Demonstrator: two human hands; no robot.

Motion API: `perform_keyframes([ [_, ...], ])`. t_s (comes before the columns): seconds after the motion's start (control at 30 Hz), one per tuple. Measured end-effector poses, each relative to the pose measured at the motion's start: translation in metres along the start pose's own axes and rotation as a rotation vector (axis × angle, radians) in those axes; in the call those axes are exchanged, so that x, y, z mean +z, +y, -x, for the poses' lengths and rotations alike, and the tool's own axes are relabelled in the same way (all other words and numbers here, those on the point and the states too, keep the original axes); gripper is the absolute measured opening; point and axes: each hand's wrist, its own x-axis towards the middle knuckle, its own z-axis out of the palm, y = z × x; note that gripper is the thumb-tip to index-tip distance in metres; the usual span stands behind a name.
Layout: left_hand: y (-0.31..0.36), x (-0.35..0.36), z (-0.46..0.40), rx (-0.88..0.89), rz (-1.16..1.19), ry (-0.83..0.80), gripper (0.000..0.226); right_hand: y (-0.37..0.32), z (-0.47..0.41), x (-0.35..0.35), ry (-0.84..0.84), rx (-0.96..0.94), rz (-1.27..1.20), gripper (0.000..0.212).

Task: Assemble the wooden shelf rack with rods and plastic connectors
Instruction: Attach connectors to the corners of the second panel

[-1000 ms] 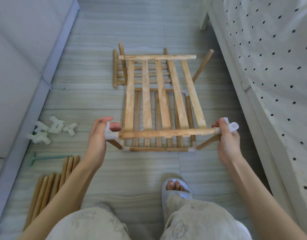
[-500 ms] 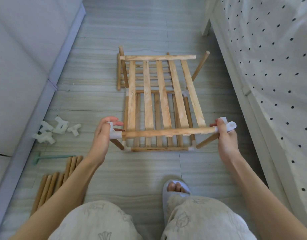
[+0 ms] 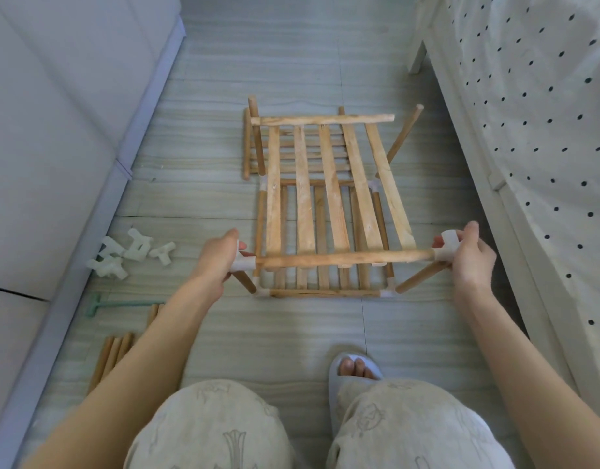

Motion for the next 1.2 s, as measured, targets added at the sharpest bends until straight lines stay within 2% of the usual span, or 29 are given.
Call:
perform_keyframes([
  [0.17,-0.013,0.005,-0.003,0.125,-0.117,0.201,0.047,0.007,0.0,0.003,0.015,-0.024,-0.098,0.037],
  [0.27,-0.015,0.004,-0.009,0.122,-0.081,0.211,0.047,0.009,-0.004,0.006,-0.016,-0.049,-0.084,0.035],
  [0.33,-0.013,0.003,-0.011,0.074,-0.065,0.18,0.04,0.008,-0.003,0.006,-0.025,-0.038,-0.068,0.034],
  [0.57,-0.003,0.001,-0.008,0.101,-0.213,0.075,0.02,-0.004,0.002,-0.003,-0.145,0.045,0.017,0.032],
  [0.67,-0.003,-0.002,-0.001,0.25,-0.248,0.09,0.029,-0.004,0.001,-0.009,-0.177,0.055,0.061,0.043],
  [0.73,-0.001,-0.007,0.003,0.384,-0.418,0.119,0.03,-0.004,0.002,-0.011,-0.173,0.026,0.11,0.047],
  [0.8,0.003,-0.011,0.004,0.445,-0.551,0.084,0.03,-0.007,0.007,-0.011,-0.153,0.02,0.144,0.046],
  [0.93,0.001,-0.015,0.015,0.446,-0.456,-0.124,0.033,-0.015,0.028,-0.012,-0.121,-0.108,0.303,0.05],
  [1.1,-0.011,-0.033,0.04,0.51,-0.496,-0.152,0.045,-0.027,0.068,-0.011,-0.21,-0.227,0.581,0.049],
  [1.2,-0.016,-0.049,0.058,0.527,-0.479,-0.165,0.044,-0.039,0.095,-0.007,-0.312,-0.312,0.632,0.046],
])
